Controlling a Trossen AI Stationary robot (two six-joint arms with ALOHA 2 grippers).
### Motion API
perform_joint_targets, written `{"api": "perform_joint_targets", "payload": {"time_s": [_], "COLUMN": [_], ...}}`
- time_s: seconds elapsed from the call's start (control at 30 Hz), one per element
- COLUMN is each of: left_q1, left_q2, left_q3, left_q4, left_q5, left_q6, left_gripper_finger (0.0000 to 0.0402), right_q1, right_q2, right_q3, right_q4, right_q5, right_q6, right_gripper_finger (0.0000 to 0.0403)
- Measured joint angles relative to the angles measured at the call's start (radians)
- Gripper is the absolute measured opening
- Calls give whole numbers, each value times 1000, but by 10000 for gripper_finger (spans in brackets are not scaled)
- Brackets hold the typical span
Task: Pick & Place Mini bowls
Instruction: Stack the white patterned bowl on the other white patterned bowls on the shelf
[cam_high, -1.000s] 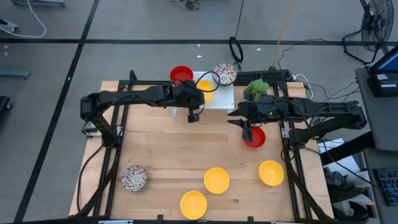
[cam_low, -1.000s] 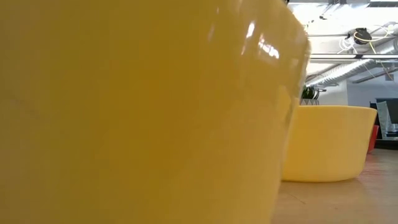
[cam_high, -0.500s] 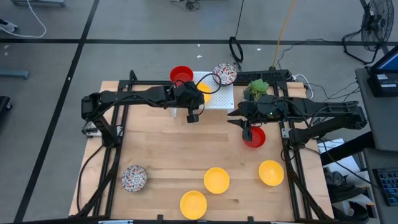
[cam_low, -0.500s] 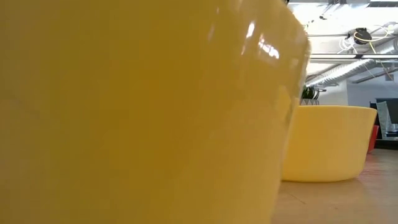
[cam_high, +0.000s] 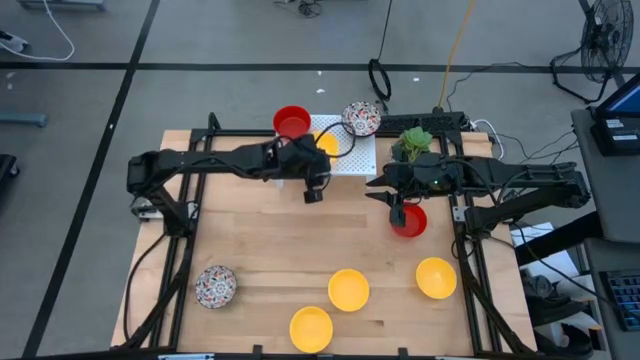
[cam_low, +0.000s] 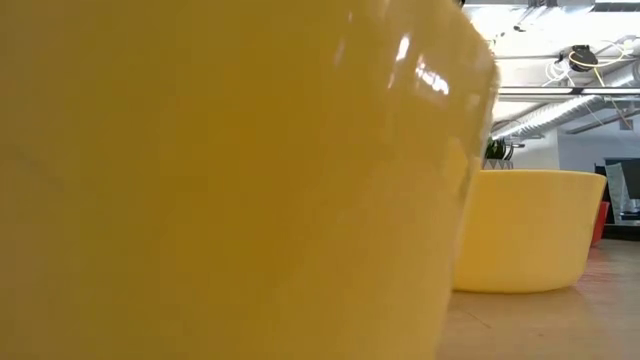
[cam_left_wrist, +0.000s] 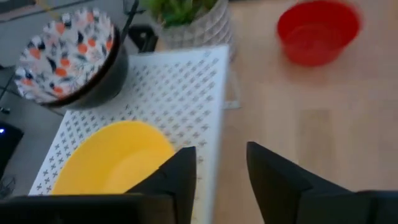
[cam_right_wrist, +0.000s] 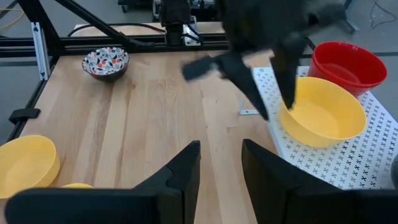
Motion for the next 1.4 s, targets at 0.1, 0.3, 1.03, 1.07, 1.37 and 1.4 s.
{"api": "perform_joint_targets", "payload": {"time_s": [0.1,0.3,1.03,1.07,1.37,1.4], "left_q1": [-49,-175,-772,-778,-828,-829], "left_q2": [-50,-139,-25,-7,124,135], "left_q3": [0,0,-5,-3,-5,-4], "left_q4": [-48,-246,-701,-703,-732,-746], "left_q5": [1,105,35,45,191,195], "left_q6": [-89,-414,-1529,-1568,-1764,-1784], "left_gripper_finger": [162,164,170,170,170,170], "right_q1": [0,0,0,1,1,1], "right_q2": [0,0,0,0,0,0], "right_q3": [0,0,0,0,0,0], "right_q4": [0,7,6,3,0,0], "right_q5": [0,0,-3,-3,-3,-4], "right_q6": [0,0,-25,-34,-52,-62], "right_gripper_finger": [105,105,105,105,105,105]}}
